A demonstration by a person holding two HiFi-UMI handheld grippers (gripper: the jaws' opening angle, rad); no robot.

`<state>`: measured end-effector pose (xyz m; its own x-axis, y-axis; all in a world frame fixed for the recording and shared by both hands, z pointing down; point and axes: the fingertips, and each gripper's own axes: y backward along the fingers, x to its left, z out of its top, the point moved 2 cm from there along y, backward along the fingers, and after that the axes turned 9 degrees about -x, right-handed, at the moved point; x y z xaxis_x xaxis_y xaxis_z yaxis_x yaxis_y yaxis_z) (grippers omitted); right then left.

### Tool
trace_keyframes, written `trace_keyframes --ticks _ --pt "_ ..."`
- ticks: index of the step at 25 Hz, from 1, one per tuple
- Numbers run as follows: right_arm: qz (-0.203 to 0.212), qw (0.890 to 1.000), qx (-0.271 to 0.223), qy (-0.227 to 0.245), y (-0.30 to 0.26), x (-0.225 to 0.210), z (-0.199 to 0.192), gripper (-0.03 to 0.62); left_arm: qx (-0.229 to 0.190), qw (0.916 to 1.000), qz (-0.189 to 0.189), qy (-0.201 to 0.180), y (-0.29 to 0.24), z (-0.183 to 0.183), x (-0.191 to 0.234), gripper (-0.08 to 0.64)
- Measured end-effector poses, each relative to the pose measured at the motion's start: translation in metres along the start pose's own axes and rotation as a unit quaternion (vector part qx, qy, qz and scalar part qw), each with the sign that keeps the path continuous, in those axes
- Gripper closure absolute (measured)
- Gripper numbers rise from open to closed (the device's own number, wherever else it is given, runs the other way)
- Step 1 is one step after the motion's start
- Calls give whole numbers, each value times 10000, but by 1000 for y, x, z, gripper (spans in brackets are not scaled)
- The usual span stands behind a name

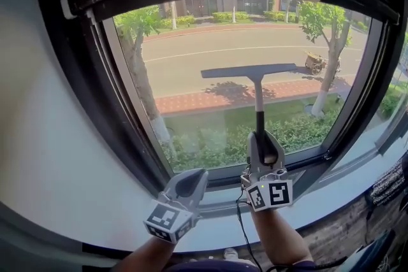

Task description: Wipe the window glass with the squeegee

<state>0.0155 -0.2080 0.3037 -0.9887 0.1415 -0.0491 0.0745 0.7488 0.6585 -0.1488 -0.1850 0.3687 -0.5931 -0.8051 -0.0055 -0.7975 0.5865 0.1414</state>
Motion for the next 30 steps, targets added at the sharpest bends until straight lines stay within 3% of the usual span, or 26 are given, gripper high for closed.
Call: trace_keyframes --ticks 10,16,21,30 --pt "-111 9997 209 -69 25 0 -19 491 106 9997 212 -61 5 -5 14 555" --pt "-155 9992 356 -57 39 -1 -30 491 224 9997 29 -95 7 -18 10 555" --pt "-212 9981 562 -125 61 1 -46 491 270 9994 228 14 13 -25 12 555" --pt "-295 9967 753 -86 80 -4 -62 491 178 9998 55 -38 2 -26 12 555"
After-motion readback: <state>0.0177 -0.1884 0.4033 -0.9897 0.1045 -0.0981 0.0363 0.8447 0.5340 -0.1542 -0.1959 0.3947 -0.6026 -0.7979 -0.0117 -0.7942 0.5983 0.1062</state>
